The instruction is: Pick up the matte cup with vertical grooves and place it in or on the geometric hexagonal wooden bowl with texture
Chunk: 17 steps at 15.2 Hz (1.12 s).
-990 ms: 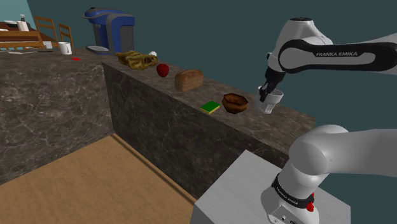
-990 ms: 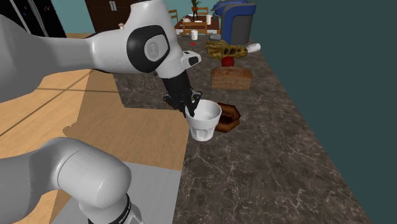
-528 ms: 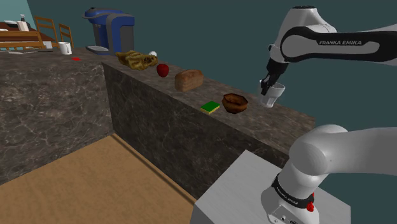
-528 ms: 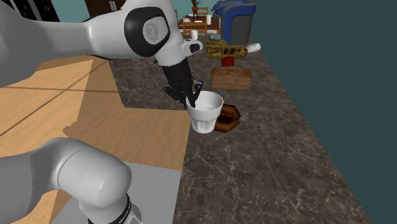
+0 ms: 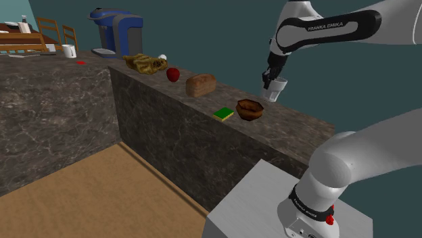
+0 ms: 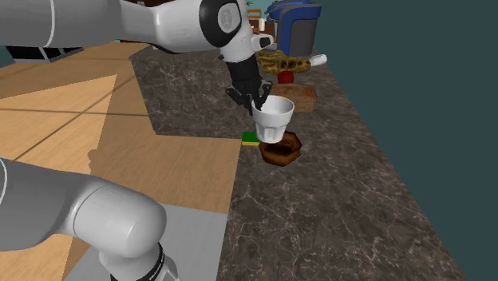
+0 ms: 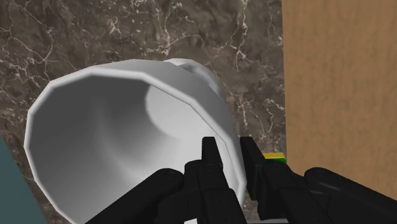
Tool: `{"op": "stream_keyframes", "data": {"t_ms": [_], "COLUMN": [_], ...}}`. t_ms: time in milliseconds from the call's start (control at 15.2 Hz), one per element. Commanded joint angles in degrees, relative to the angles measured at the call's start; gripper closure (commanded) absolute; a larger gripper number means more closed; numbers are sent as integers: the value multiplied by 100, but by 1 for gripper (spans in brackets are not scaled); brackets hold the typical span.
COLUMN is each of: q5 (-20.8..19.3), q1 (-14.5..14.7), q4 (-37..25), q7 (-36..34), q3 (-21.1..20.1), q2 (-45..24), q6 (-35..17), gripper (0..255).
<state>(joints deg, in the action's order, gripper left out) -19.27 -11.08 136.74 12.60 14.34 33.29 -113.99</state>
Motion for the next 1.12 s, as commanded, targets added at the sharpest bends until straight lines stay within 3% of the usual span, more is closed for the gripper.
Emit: {"op": "stream_keyframes", "data": {"t_ms": [0, 396, 1056], "q5": [78, 402, 328], "q1": [79, 246, 210], "q4": [-408, -1723, -1072], "q7": [18, 195, 67], "q3": [51, 191, 245], "q2": [-509, -1840, -1962], "q6": [-108, -141, -904], "gripper": [255, 255, 255]}}
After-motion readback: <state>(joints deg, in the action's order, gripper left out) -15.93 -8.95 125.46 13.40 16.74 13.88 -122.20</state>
